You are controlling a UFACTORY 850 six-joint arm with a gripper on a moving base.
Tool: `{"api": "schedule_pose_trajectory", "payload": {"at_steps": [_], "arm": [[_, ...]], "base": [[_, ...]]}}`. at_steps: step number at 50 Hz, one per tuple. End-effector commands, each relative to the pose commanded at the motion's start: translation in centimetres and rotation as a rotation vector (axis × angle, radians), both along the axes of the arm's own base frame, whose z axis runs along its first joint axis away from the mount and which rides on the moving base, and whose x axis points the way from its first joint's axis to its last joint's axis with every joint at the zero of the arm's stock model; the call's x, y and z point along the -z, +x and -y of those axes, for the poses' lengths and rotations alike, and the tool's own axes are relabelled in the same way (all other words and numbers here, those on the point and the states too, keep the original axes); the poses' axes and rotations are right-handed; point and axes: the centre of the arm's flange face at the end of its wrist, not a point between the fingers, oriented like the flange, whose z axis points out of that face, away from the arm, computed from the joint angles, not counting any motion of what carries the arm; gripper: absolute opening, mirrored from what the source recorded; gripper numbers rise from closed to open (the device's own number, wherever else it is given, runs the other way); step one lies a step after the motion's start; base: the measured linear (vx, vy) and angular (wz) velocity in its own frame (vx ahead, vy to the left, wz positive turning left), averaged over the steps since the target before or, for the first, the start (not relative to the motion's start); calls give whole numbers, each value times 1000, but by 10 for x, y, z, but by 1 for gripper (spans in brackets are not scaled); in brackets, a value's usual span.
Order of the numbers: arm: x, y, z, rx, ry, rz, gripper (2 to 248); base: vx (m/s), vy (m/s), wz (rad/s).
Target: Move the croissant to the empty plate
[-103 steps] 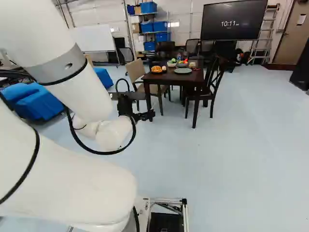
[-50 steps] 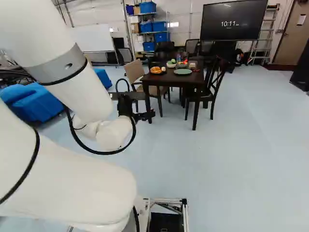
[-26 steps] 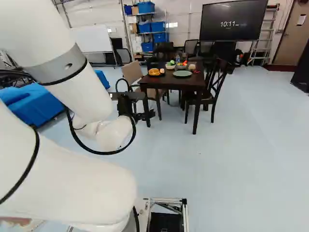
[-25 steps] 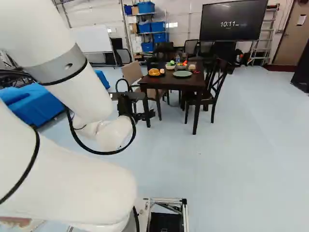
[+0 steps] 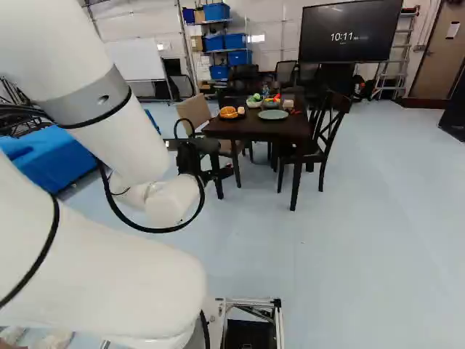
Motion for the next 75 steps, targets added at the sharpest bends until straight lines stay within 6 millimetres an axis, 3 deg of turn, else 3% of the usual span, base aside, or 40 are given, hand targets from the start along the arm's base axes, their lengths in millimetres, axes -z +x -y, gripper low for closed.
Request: {"api": "schedule_pose_trajectory", "payload": {"at_steps": [75], "arm": [[0,0,0,0,0,0,247]], "base": [[220,4,-29]]}}
